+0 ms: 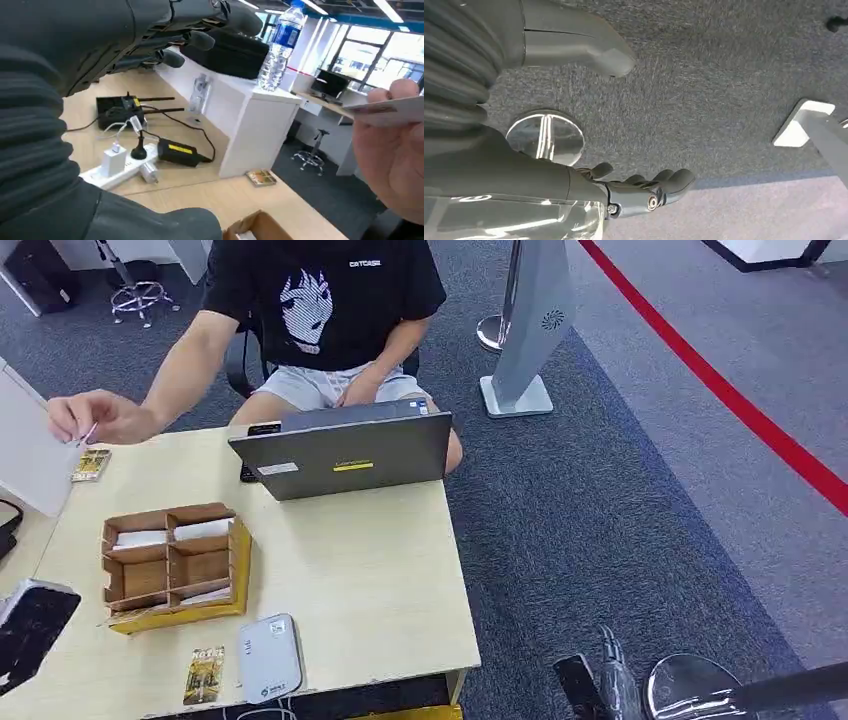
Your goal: Pass the card to the sensor for recognition and then transmit it.
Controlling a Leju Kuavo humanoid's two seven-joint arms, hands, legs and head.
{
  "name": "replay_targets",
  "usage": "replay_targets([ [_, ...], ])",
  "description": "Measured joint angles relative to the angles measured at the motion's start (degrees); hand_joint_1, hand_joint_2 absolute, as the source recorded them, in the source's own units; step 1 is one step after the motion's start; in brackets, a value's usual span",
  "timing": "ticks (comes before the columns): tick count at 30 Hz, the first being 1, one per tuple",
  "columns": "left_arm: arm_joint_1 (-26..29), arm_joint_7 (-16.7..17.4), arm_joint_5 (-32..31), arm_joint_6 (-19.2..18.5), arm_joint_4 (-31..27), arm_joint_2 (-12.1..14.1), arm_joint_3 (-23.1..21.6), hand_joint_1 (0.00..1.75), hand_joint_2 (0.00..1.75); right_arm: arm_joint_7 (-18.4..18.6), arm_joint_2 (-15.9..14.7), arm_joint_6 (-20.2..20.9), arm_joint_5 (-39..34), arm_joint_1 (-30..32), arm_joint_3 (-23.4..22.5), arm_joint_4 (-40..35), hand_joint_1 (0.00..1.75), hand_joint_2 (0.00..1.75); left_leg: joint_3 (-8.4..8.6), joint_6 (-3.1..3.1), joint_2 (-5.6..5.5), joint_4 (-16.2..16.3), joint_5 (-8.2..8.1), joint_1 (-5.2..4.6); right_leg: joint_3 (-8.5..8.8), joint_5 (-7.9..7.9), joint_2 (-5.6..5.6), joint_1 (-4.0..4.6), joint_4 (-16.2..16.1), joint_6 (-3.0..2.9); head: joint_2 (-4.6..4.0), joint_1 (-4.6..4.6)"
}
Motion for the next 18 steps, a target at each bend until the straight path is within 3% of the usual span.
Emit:
replay_targets([
  [1, -0.1, 0.1, -0.2, 0.0, 0.1, 0.1, 0.0, 0.00, 1.75, 0.0, 0.0, 0.0, 0.0, 0.0, 0.0, 0.0, 0.00, 1.75, 0.00, 0.00, 0.00, 0.0, 0.00, 0.00, 0.00, 0.00, 0.00, 0.00, 0.0, 0.00, 0.00, 0.00],
  [2, -1.6, 2.1, -4.9, -0.1, 1.4, 1.6, -0.7, 0.00, 1.75, 0.5, -0.1, 0.0, -0.2, -0.4, 0.1, 0.4, 0.00, 1.75, 0.00, 0.00, 0.00, 0.0, 0.01, 0.00, -0.01, 0.00, 0.00, 0.00, 0.0, 0.00, 0.00, 0.02],
  [4, -5.8, 6.4, -20.6, -0.2, 6.3, 6.2, -3.3, 0.00, 1.75, 1.1, -0.3, 0.0, -0.2, -1.2, 1.3, 0.9, 0.00, 1.75, -0.01, -0.03, 0.00, 0.0, 0.07, 0.01, -0.02, 0.02, 0.00, 0.01, 0.0, -0.03, 0.00, 0.00],
  [5, -8.1, 7.3, -25.5, -1.5, 9.3, 8.8, -5.3, 0.00, 1.75, 1.5, -0.3, 0.2, -0.2, -1.3, 2.0, 1.1, 0.00, 1.75, -0.02, -0.03, 0.00, 0.0, 0.07, 0.01, -0.03, 0.03, 0.04, 0.01, 0.0, -0.03, 0.00, 0.00],
  [6, -9.8, 7.4, -27.9, -2.0, 11.2, 10.4, -6.9, 0.00, 1.75, 1.6, -0.4, 0.2, -0.1, -1.5, 2.5, 1.3, 0.00, 1.75, -0.03, -0.03, 0.02, 0.0, 0.07, 0.00, -0.05, 0.03, 0.07, 0.00, 0.0, -0.03, -0.02, -0.02],
  [8, -10.8, 7.4, -28.8, -2.0, 12.0, 11.0, -7.8, 0.07, 1.75, 1.6, -0.4, 0.2, 0.1, -1.7, 2.8, 1.5, 0.00, 1.75, -0.05, -0.03, 0.01, 0.0, 0.07, 0.00, -0.06, 0.03, 0.05, 0.00, 0.0, -0.03, 0.00, 0.00],
  [9, -11.2, 7.4, -29.1, -1.9, 12.4, 11.3, -8.3, 1.43, 1.75, 1.6, -0.4, 0.1, 0.1, -1.7, 3.0, 1.6, 0.00, 1.75, -0.05, -0.03, 0.01, 0.0, 0.06, 0.00, -0.06, 0.03, 0.06, 0.00, 0.0, -0.03, 0.00, 0.02],
  [10, -11.5, 7.4, -29.5, -1.8, 12.7, 11.4, -8.7, 1.69, 1.75, 1.6, -0.5, 0.0, 0.1, -1.8, 3.3, 1.7, 0.00, 1.75, -0.05, -0.03, 0.01, 0.0, 0.06, 0.00, -0.06, 0.03, 0.07, 0.00, 0.0, -0.03, 0.00, 0.00],
  [18, -13.3, 7.2, -30.6, -0.2, 13.5, 11.8, -11.9, 1.75, 1.75, 1.8, -0.6, -0.2, 0.2, -2.2, 4.0, 2.4, 0.00, 1.75, -0.06, -0.03, 0.02, 0.0, 0.06, 0.00, -0.08, 0.03, 0.08, 0.00, 0.0, -0.03, 0.00, 0.02],
])
